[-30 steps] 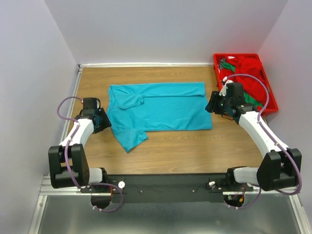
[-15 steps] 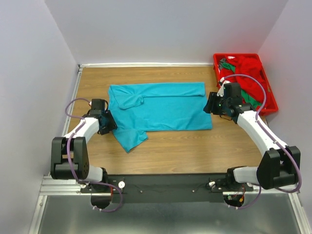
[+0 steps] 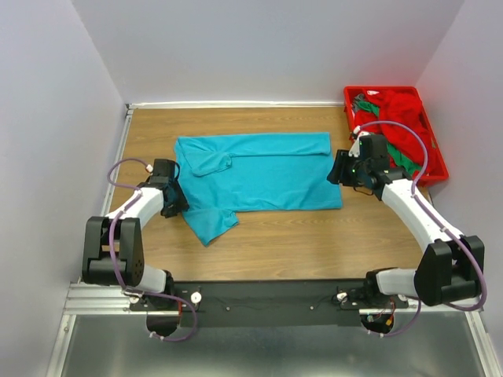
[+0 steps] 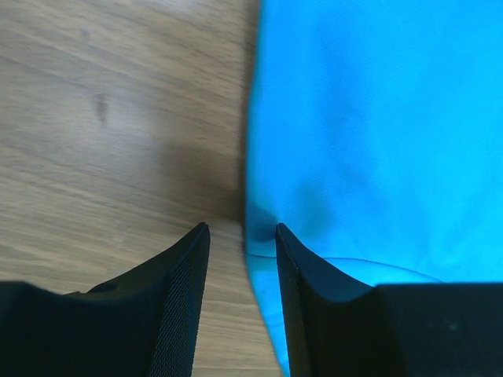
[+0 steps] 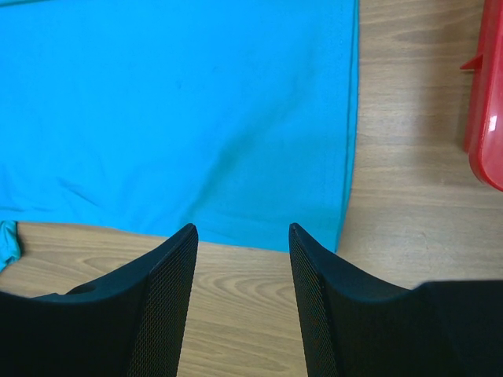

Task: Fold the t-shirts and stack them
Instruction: Fold the tshirt

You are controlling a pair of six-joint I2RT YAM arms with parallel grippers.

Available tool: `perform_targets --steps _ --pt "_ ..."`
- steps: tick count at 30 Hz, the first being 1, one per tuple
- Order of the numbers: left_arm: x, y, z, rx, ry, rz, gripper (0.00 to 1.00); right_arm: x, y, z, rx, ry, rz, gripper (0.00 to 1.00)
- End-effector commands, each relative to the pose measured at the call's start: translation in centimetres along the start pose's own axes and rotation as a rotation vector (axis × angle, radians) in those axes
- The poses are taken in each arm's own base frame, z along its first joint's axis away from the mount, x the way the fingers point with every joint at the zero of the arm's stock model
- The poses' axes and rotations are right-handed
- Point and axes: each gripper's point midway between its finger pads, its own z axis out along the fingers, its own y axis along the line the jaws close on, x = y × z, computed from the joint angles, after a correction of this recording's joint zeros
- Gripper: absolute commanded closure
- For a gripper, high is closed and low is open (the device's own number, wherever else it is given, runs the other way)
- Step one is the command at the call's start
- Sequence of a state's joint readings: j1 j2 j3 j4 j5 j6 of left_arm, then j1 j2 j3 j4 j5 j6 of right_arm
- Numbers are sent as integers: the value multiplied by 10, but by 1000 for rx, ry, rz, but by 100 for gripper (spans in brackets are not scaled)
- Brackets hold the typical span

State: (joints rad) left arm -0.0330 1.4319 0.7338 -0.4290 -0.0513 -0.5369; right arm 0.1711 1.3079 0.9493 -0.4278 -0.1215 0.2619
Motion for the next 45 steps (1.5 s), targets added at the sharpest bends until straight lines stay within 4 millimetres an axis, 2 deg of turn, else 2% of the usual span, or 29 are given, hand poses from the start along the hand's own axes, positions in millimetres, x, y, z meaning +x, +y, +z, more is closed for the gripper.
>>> perform_targets --steps 1,6,9,11,13,14,15,17,19,23,28,32,36,42,45 --pt "8 0 5 -61 28 18 53 4 2 -4 -8 -6 -2 43" --pt "16 0 10 -94 62 39 53 4 3 -8 -4 -20 2 43" --pt "19 -1 11 -100 71 41 64 5 2 -12 0 -29 6 43" --pt "19 -1 10 -99 71 41 77 8 3 -13 -6 -25 14 43" --pt "19 -1 9 -99 73 44 87 19 3 -11 -8 2 28 43" --pt "19 -2 8 -99 74 45 97 24 2 -10 -7 18 34 43" --pt "18 -2 8 -97 71 51 100 36 0 -8 -3 56 47 43" --pt "13 -3 4 -93 60 61 100 49 -3 -5 5 97 65 42" --pt "10 -4 2 -93 53 73 100 70 -7 -3 23 169 96 42" --pt "14 -3 0 -86 77 99 100 97 -24 -3 113 249 126 41" --pt "13 -13 -8 -8 32 100 100 113 -36 5 178 313 135 40" --pt "8 -17 -11 14 11 104 100 109 -52 12 280 307 141 43" --pt "12 -23 -8 54 23 118 100 90 -66 17 379 258 144 46" --pt "9 -28 -11 84 9 126 100 68 -60 28 380 207 198 47" --pt "7 -29 -13 92 -2 127 100 73 -60 39 377 231 212 47"
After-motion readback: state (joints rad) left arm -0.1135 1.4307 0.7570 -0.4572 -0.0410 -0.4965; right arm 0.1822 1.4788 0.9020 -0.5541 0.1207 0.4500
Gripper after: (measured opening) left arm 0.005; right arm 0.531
